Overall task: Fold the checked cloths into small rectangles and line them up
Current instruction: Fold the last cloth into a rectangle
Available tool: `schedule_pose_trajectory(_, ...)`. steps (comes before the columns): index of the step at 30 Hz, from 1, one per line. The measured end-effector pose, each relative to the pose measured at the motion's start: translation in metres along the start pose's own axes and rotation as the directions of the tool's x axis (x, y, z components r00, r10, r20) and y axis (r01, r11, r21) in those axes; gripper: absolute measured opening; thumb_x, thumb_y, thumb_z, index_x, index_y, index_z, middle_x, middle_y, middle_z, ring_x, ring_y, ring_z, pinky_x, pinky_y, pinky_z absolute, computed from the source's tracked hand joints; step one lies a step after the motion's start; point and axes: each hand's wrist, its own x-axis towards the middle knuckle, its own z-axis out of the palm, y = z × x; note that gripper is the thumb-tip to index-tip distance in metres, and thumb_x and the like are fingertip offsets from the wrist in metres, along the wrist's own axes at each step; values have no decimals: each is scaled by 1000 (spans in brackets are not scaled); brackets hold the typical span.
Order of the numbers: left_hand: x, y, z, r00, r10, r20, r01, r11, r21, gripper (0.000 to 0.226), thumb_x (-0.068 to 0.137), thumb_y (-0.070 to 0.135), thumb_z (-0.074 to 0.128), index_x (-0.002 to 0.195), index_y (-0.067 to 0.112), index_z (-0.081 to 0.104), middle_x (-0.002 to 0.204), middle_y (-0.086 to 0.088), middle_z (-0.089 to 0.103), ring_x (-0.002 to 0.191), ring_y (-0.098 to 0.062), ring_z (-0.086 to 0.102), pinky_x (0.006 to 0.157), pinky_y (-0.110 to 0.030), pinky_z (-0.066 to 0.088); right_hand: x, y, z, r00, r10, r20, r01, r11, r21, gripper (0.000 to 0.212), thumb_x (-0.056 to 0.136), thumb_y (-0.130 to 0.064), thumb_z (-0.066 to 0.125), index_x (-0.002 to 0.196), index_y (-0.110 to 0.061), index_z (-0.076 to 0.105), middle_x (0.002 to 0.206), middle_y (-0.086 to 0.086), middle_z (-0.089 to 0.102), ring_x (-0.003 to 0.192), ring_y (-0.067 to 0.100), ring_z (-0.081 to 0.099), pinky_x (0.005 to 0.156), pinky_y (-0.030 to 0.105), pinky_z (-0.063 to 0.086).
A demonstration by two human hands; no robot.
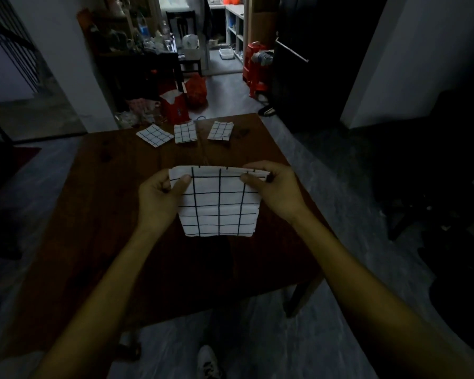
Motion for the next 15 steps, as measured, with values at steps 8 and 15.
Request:
schedule_pose_trajectory(8,0,2,-2,998,-50,-28,49,998,-35,17,87,11,62,104,11,65,85,14,70,85,0,66,70,-15,53,-1,-6,-4,998,30,-54,-25,995,98,11,85,-7,66,96,-9,70,92,25,68,83,30,66,75,30,55)
schedule_pose_trajectory(15,1,2,-3,998,-59,-27,58,998,-32,22,86,15,64,108,11,66,85,19,71,86,-3,67,69,-14,52,-2,-10,-7,996,57,-72,-46,987,151,19,87,-3,63,105,1,67,97,16,70,75,0,66,71,11,51)
